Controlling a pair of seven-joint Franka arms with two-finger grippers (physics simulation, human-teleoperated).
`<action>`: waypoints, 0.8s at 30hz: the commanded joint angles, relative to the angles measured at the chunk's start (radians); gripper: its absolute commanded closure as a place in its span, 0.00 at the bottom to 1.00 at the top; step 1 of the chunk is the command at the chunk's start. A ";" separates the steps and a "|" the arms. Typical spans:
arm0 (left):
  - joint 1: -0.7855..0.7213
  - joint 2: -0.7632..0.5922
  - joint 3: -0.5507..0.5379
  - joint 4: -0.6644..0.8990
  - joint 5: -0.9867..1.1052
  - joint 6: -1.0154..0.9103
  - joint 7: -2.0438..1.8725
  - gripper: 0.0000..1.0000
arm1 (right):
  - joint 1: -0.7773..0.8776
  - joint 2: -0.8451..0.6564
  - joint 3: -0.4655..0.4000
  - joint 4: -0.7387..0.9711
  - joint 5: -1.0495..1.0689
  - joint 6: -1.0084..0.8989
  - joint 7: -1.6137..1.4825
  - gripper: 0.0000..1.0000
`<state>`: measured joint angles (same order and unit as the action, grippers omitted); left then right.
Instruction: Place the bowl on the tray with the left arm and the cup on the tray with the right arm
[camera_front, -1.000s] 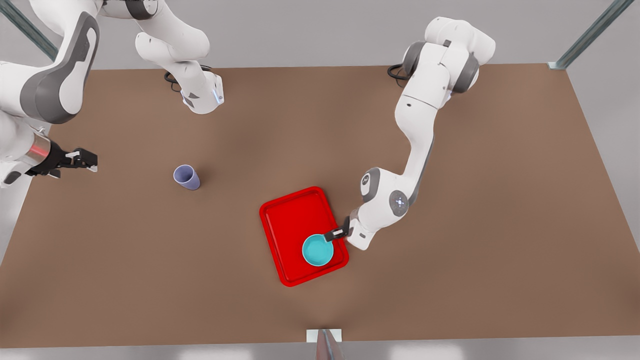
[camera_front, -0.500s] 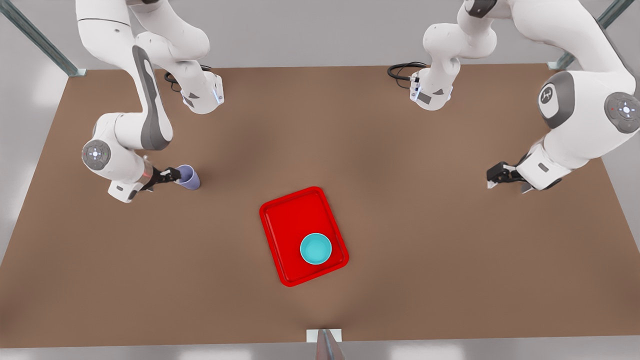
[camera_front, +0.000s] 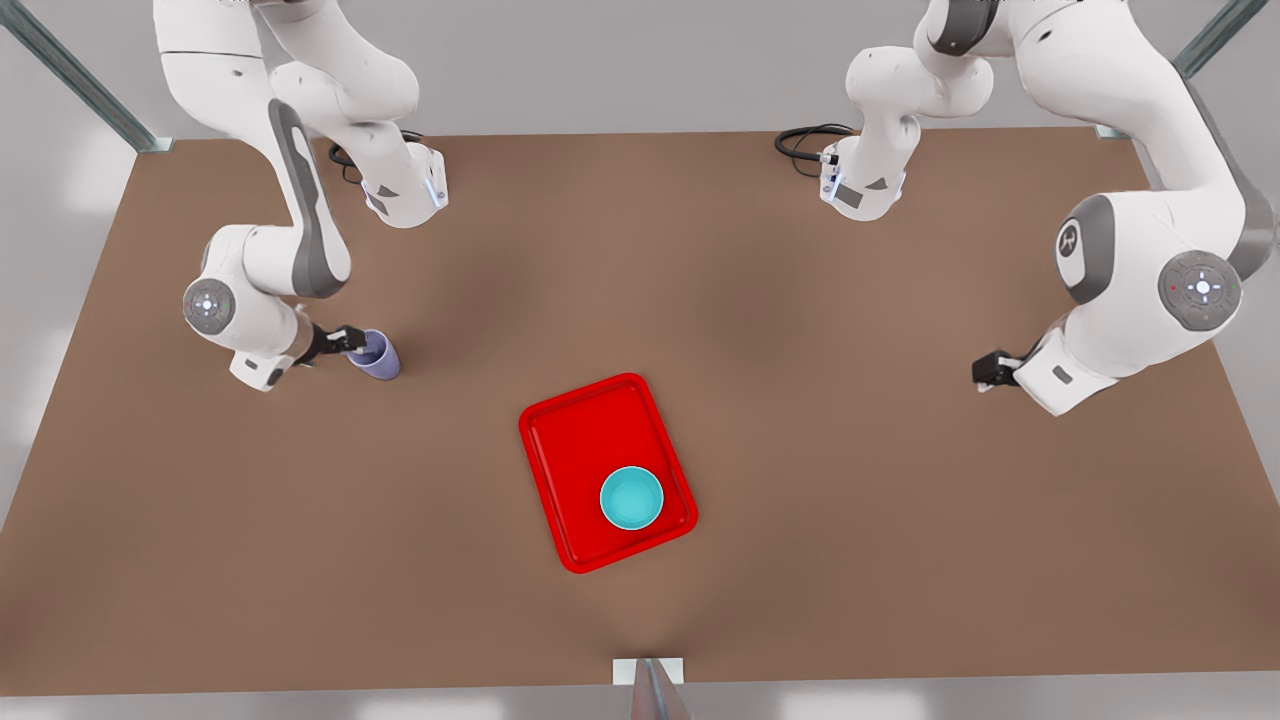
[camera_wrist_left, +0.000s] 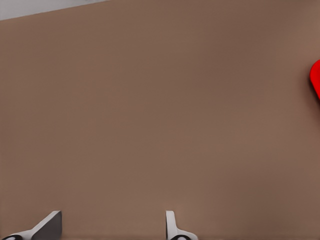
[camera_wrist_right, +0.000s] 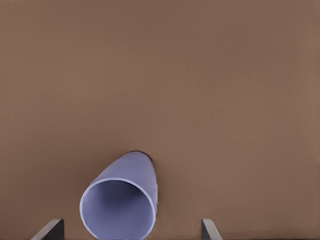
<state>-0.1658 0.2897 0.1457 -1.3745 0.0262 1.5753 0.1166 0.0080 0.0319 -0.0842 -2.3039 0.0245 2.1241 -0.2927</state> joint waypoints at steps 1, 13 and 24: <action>0.000 0.003 0.000 0.002 0.000 0.000 0.000 0.00 | 0.003 0.000 0.000 0.000 0.000 0.000 -0.003 0.00; 0.002 0.043 0.000 0.002 0.000 0.003 0.000 0.00 | 0.010 0.013 0.001 -0.075 0.000 0.054 -0.008 0.00; 0.002 0.062 0.000 0.002 -0.003 0.006 0.002 0.00 | 0.010 0.043 0.001 -0.100 0.000 0.094 -0.008 0.00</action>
<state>-0.1642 0.3513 0.1457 -1.3723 0.0240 1.5815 0.1181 0.0055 0.0765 -0.0828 -2.4038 0.0245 2.2181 -0.3007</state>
